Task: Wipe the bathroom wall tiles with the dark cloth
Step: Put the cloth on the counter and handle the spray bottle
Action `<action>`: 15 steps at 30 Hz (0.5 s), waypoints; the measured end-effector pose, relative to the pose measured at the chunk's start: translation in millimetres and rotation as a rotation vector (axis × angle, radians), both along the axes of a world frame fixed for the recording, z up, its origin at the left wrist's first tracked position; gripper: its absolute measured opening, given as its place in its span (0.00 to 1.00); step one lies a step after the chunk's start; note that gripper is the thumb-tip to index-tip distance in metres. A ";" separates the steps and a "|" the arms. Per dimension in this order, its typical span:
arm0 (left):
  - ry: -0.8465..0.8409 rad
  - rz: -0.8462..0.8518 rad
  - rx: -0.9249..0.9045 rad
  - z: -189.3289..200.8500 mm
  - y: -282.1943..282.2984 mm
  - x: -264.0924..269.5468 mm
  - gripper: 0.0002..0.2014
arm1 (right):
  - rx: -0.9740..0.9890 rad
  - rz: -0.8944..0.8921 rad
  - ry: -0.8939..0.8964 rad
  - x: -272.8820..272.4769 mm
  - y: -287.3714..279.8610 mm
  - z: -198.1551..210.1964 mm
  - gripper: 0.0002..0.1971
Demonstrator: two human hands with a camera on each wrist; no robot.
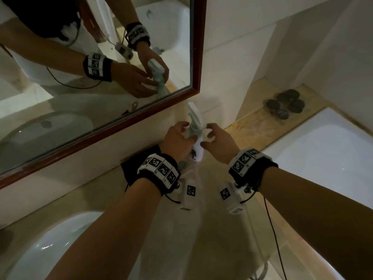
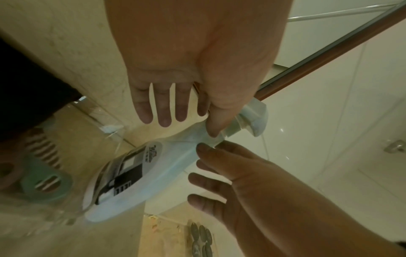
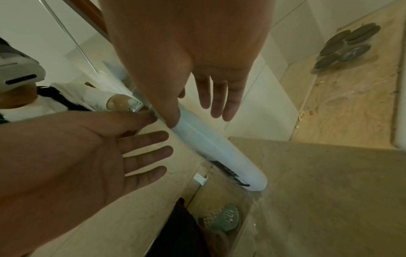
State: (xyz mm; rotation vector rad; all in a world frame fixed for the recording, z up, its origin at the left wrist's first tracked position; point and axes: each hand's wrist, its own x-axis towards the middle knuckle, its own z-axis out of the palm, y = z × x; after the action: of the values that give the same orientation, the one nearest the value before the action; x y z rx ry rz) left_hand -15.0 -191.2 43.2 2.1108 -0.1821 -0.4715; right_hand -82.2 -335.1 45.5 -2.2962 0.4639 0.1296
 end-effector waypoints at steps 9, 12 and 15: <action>-0.019 -0.046 -0.087 -6.4 8.4 1.6 0.13 | 0.119 -0.077 -0.147 18.9 18.8 -8.2 0.22; -0.013 -0.020 -0.100 -4.2 7.7 2.3 0.11 | 0.115 -0.092 -0.172 19.6 20.4 -8.9 0.18; -0.006 -0.026 -0.098 1.1 8.7 4.6 0.10 | 0.022 -0.086 -0.214 20.7 20.3 -7.6 0.16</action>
State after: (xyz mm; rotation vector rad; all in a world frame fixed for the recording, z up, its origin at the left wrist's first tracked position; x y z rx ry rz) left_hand -10.4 -182.5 44.3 2.0165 -0.2312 -0.4624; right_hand -61.5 -314.8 37.9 -2.2341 0.4467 -0.1514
